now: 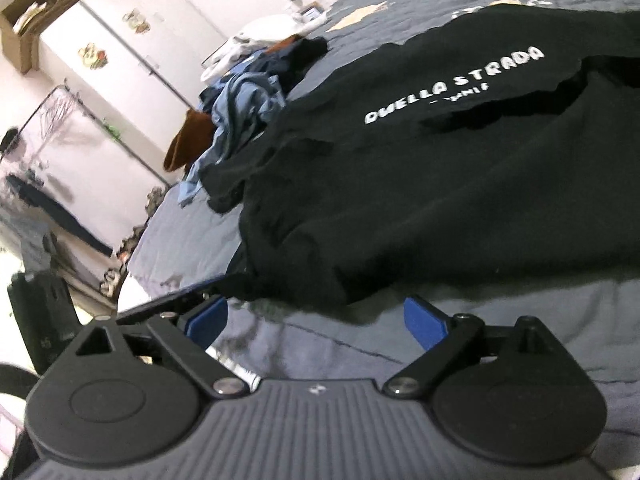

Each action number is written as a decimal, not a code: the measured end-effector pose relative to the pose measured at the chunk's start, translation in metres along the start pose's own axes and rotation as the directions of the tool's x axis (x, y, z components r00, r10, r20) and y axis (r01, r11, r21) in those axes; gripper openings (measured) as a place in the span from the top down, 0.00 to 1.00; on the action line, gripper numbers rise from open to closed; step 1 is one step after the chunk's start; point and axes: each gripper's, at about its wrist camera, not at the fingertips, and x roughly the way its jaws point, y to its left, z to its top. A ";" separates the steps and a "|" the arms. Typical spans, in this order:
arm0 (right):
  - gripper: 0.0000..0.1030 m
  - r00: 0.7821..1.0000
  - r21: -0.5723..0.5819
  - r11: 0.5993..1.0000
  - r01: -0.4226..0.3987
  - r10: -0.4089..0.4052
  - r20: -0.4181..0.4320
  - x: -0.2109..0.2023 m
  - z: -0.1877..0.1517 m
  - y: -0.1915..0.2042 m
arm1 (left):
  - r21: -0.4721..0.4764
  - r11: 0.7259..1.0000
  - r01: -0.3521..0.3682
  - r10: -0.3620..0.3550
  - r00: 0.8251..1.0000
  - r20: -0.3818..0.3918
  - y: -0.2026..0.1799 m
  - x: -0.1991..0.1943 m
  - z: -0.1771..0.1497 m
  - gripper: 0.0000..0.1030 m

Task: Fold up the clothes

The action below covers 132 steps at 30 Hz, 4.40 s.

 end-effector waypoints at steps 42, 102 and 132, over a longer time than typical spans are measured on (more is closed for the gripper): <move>0.08 0.999 0.174 0.984 -0.044 0.042 0.013 0.015 -0.003 -0.027 | -0.554 0.826 0.102 -0.092 0.995 0.045 0.052 -0.008 -0.031 0.43; 0.87 0.958 0.516 0.807 -0.286 0.221 0.184 0.053 -0.005 -0.044 | -0.735 0.659 0.162 -0.044 0.983 0.177 0.024 0.029 -0.039 0.72; 0.92 0.984 0.529 0.829 -0.180 0.150 0.100 0.065 -0.031 -0.056 | -0.720 0.678 0.148 0.007 0.978 0.208 0.055 -0.003 -0.037 0.62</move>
